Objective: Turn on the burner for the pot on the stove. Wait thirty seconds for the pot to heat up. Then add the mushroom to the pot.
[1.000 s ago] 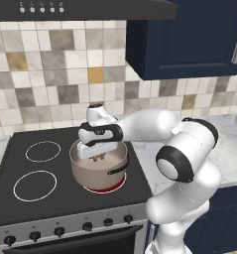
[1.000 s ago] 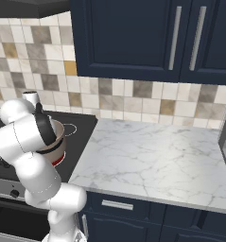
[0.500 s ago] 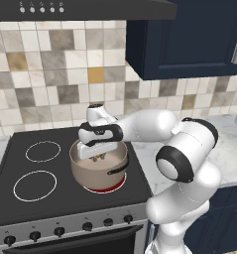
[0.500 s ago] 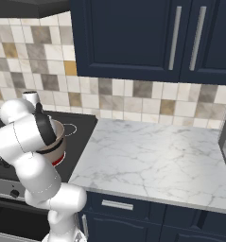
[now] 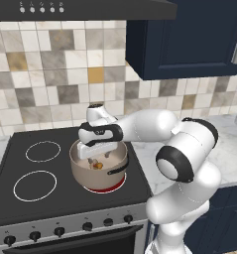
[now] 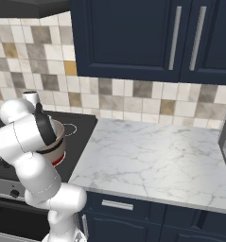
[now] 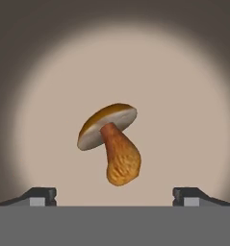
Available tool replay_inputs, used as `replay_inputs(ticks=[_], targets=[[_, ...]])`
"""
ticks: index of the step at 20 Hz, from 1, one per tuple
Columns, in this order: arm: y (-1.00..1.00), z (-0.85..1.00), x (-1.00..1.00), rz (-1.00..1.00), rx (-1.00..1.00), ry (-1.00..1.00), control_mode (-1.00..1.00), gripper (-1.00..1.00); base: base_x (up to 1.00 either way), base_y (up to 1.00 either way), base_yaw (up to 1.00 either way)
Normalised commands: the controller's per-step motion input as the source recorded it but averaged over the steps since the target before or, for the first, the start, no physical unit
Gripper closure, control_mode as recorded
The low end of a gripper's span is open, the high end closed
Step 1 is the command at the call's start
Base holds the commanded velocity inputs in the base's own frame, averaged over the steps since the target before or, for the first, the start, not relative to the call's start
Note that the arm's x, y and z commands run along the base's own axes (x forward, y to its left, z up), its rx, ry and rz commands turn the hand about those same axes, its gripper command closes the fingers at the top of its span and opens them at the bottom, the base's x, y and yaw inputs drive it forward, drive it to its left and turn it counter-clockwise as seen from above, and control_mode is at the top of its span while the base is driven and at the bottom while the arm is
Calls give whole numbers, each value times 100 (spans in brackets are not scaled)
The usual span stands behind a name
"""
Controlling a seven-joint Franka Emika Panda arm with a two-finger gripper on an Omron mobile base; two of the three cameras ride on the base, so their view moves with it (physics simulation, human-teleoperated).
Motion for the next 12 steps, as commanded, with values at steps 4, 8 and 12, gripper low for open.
replay_inputs(ticks=[4, 8, 12], targets=[[0, 0, 0, 0, 0, 0, -100, -100, 0, 0, 0], [0, 0, 0, 0, 0, 0, -100, -100, 0, 0, 0], [0, 0, 0, 0, 0, 0, -100, -100, 0, 0, 0]])
